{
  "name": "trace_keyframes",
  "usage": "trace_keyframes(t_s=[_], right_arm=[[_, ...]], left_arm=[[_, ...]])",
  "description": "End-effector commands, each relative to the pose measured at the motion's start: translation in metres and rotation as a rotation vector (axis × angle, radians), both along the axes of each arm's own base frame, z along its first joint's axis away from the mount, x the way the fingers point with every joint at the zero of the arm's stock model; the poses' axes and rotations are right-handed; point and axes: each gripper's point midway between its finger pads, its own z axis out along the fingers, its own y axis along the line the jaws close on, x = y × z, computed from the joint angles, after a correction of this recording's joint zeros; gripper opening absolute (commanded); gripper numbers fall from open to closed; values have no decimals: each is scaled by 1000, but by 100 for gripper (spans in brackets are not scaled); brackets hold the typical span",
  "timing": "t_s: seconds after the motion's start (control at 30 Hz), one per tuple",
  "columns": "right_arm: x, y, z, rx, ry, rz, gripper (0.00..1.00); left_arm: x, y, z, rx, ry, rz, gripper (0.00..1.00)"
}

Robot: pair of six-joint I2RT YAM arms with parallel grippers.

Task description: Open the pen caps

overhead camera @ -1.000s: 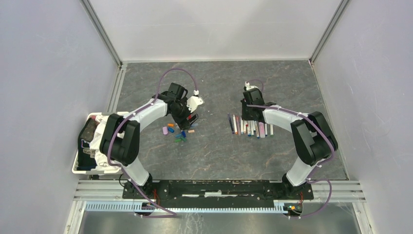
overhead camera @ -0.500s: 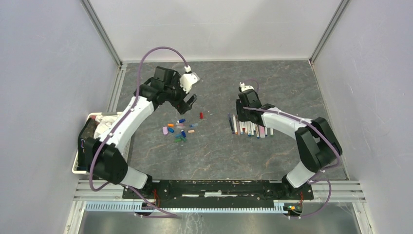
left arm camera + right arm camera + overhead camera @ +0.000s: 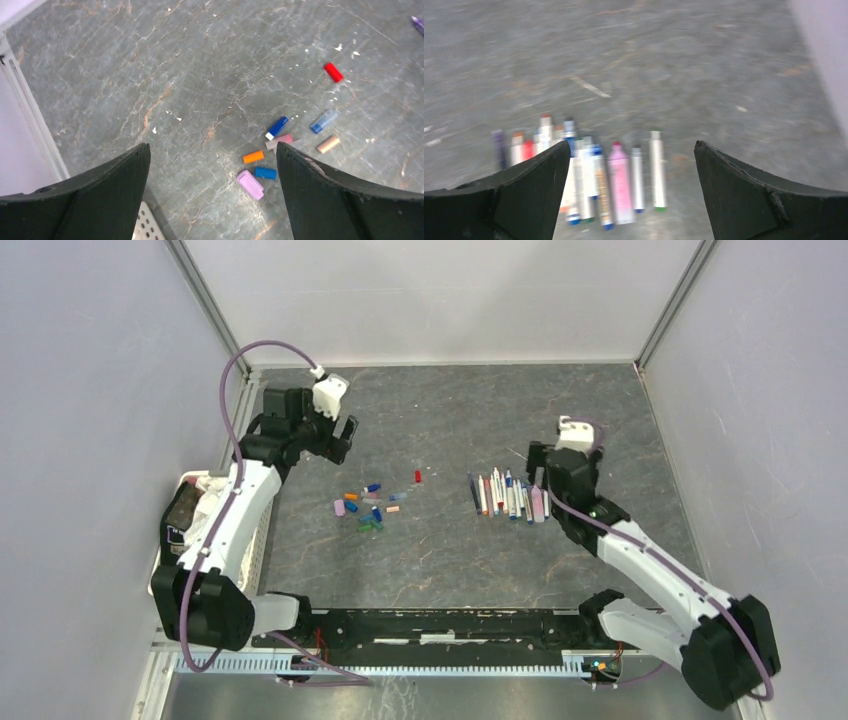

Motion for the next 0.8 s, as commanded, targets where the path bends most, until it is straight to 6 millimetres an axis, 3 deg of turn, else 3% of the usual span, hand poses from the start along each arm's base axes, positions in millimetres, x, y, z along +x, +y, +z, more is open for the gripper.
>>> trace_keyframes(t_s=[0.0,0.17,0.3,0.57,0.67,0.77], right_arm=[[-20,-90,10,-202,-174,-348,98],[-42,-133,8,-326,-284,-493,98],[-44,-144,-14,-345,-281,-511,98],[-52,-156,-58,-353,-276,-479,98],[-61,-158,-71,-356,-273,-472,98],[-64,-158,-74,-356,-283,-464,98]], left_arm=[[11,21,2,-123,-155,131,100],[16,40,-21,-198,-242,189,100],[26,59,-56,-255,-259,254,100],[46,71,-93,-335,-334,302,100],[48,68,-99,-367,-353,299,100],[48,67,-92,-399,-406,300,100]])
